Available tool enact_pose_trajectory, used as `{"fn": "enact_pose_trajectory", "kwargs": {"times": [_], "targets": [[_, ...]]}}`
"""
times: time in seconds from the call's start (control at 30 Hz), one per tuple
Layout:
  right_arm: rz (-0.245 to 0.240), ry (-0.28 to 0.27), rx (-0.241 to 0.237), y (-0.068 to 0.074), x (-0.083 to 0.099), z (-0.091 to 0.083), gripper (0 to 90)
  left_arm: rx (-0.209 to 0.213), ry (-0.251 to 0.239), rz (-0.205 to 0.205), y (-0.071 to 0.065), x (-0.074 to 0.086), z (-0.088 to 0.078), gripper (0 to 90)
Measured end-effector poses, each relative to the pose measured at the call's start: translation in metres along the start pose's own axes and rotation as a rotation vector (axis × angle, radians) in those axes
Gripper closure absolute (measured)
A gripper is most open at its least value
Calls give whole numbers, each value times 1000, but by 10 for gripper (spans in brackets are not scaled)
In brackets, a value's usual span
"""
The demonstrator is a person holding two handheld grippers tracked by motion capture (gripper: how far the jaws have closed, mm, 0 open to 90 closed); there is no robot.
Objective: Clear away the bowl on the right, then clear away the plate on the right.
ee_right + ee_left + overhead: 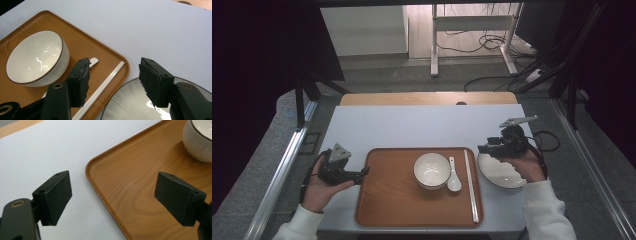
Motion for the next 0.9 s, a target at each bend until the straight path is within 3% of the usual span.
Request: {"fn": "enact_pose_trajectory", "kwargs": {"times": [0.47, 0.9], "targets": [[46, 11, 49, -24, 12, -9, 414, 4, -2, 5, -2, -2, -1, 139], [128, 26, 144, -65, 35, -23, 415, 0, 4, 8, -1, 0, 0, 139]]}}
Point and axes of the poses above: each handheld gripper's, and its own axes: z roughly forward along the jaws, x roughly out of its underside, y roughly to its left, the point moved 8 cm from there along z, roughly forward along the jaws, and after that the axes turned 8 degrees about y, right-handed, at the moved point
